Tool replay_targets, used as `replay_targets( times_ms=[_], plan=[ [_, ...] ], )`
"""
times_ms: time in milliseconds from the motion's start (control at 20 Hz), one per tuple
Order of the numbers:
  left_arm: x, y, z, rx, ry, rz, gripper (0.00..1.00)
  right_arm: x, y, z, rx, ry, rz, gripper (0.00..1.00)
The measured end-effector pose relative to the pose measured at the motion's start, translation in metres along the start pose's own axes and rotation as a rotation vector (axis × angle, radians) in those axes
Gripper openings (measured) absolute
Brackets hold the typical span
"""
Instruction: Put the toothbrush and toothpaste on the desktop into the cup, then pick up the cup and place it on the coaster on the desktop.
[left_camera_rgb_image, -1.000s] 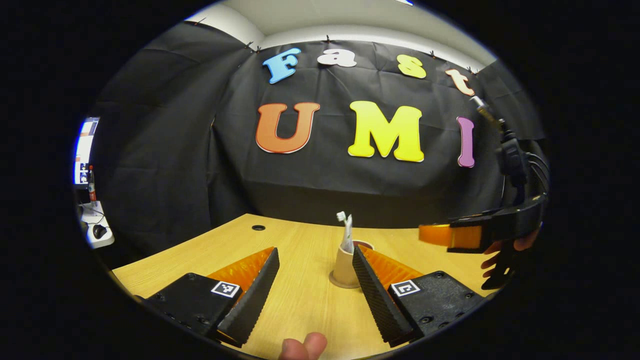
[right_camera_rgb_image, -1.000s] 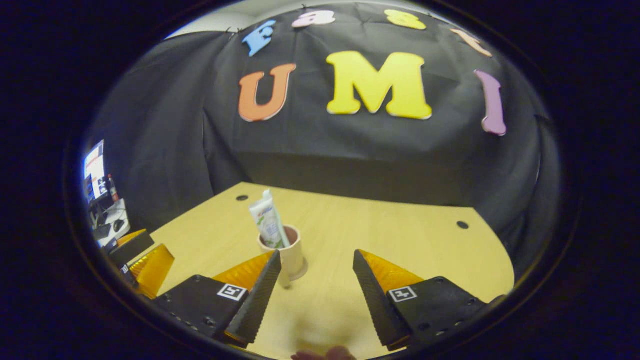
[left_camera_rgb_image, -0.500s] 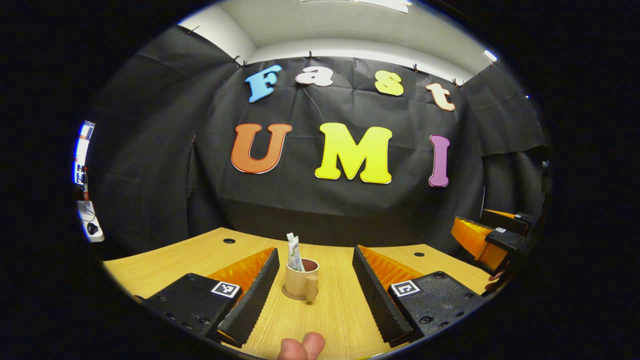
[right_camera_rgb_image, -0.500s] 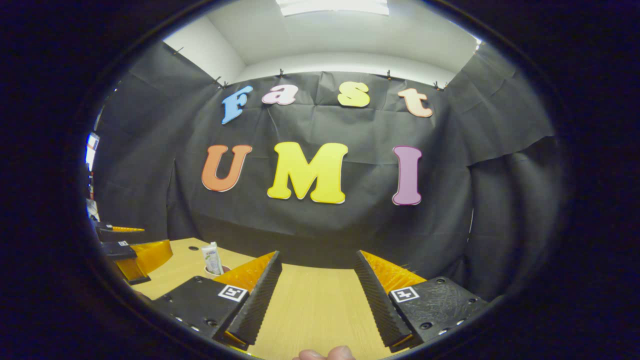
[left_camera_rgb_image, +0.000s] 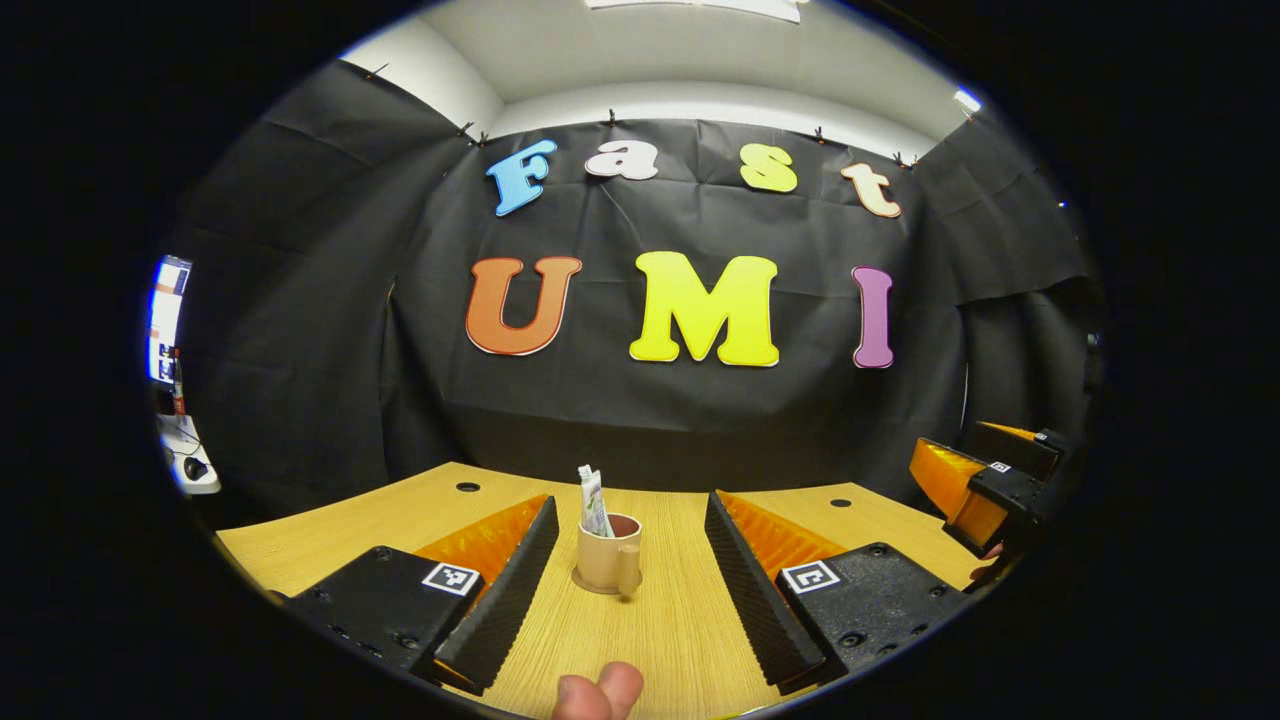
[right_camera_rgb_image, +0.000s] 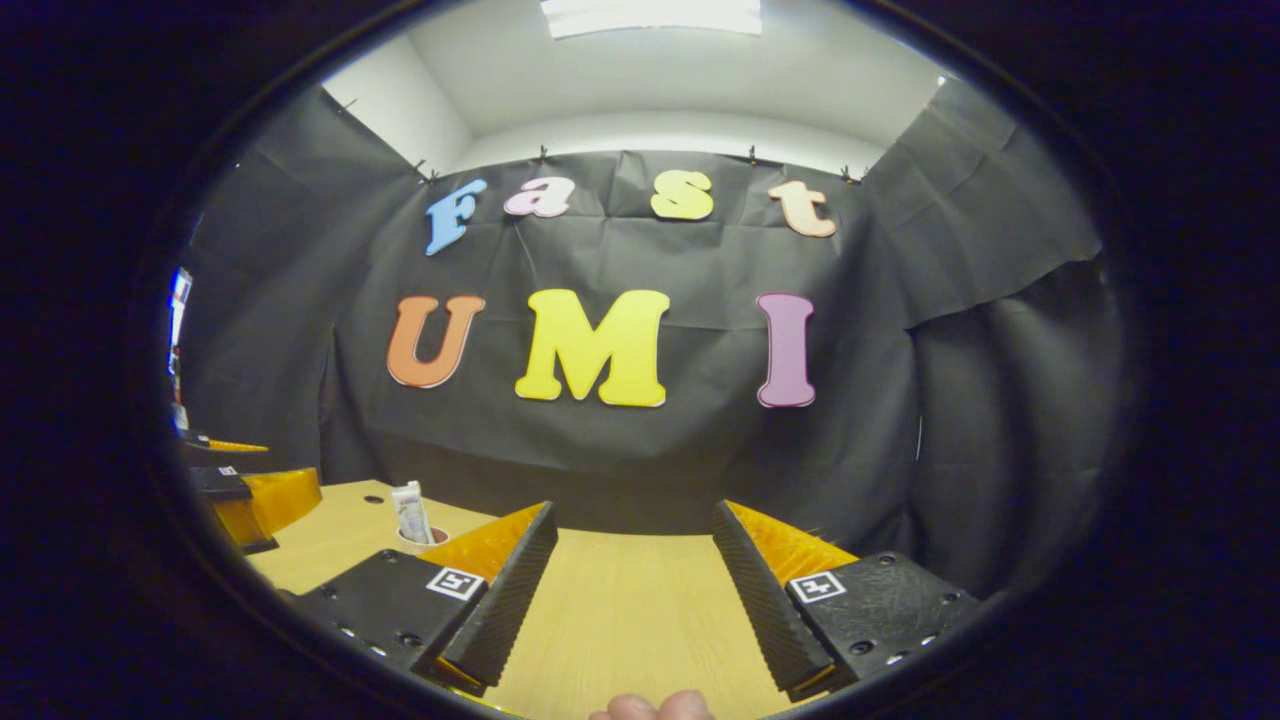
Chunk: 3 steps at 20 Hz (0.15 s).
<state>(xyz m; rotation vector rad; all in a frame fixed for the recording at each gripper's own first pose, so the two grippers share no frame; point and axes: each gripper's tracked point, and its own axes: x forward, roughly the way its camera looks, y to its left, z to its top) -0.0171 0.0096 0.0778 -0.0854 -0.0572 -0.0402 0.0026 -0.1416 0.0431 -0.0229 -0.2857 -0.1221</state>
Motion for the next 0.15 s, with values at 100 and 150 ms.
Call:
replay_targets(
  times_ms=[100, 150],
  plan=[
    [-0.0005, -0.0003, -0.0013, -0.001, -0.002, -0.007, 0.93, -0.0001, 0.0034, -0.0034, -0.007, 0.002, -0.004, 0.98],
    [-0.0002, -0.0013, -0.0014, -0.004, 0.0, -0.011, 0.94, -0.0003, 0.0049, -0.0038, -0.007, 0.004, -0.004, 0.95]
  ],
)
